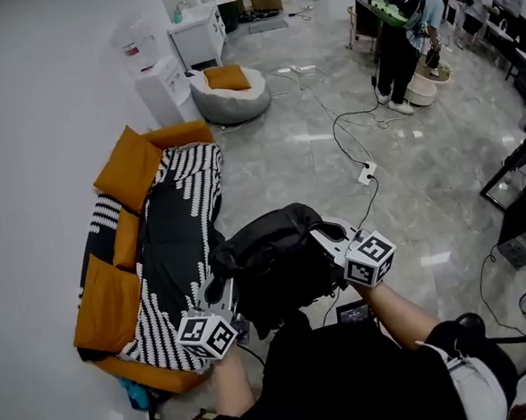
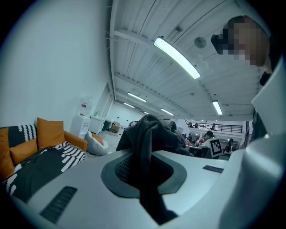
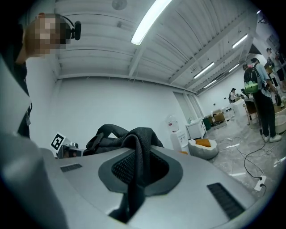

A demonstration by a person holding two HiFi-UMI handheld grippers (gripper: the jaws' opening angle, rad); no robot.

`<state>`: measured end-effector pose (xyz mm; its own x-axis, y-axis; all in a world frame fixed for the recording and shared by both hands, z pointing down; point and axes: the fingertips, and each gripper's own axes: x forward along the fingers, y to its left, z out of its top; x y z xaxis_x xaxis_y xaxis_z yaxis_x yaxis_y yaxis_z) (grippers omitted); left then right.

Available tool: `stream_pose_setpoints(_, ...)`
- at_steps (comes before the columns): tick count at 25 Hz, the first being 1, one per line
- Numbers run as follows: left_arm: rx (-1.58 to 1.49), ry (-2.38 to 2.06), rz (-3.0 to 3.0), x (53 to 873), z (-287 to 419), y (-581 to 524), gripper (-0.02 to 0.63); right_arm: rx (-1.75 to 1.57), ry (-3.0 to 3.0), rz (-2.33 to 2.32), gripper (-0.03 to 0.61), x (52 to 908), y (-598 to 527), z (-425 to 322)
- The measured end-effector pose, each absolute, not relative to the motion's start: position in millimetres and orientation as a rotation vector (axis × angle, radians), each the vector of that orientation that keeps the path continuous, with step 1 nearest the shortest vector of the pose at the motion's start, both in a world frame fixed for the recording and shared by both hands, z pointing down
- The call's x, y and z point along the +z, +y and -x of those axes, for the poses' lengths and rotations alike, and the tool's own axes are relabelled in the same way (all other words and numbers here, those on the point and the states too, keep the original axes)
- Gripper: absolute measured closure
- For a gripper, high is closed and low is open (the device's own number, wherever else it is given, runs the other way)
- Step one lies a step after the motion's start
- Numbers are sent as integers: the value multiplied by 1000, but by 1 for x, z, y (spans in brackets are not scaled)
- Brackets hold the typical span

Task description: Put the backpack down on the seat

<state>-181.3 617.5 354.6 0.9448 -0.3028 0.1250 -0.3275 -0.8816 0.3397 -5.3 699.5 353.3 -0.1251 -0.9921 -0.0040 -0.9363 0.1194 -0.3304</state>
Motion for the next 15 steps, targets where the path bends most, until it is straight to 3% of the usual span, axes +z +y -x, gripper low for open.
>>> stream_pose_setpoints(15, 73, -414, -2742, 344, 130, 456, 572, -374, 2173, 1938, 531, 341, 547, -42)
